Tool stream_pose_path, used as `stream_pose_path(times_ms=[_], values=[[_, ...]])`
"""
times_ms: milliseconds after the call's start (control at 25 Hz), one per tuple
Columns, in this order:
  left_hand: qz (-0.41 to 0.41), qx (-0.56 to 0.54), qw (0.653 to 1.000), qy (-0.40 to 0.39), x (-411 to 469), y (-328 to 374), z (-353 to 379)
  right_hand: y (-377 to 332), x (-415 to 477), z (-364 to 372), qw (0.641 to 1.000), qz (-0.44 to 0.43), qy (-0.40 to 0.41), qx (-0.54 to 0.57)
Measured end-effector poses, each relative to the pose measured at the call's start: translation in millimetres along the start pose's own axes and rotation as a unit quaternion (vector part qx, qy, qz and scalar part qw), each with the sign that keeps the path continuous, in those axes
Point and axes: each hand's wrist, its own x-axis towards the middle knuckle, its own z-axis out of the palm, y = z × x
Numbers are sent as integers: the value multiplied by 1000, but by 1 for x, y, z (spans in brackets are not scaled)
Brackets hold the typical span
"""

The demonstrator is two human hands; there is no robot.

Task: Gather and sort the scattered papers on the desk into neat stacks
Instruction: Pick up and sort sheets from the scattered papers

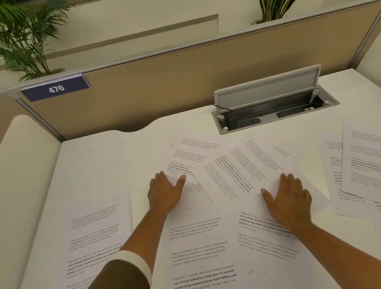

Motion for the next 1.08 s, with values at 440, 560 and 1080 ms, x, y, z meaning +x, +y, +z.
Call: stream_pose_path(times_ms=[440,560,1080], values=[[-64,-24,995,69,13,-12,-13,-12,32,-3,995,-79,15,-58],[-40,37,998,36,20,-8,-9,-13,41,0,994,-83,-21,-70],[-83,35,996,22,6,-4,-8,-15,43,3,996,-78,-36,10]])
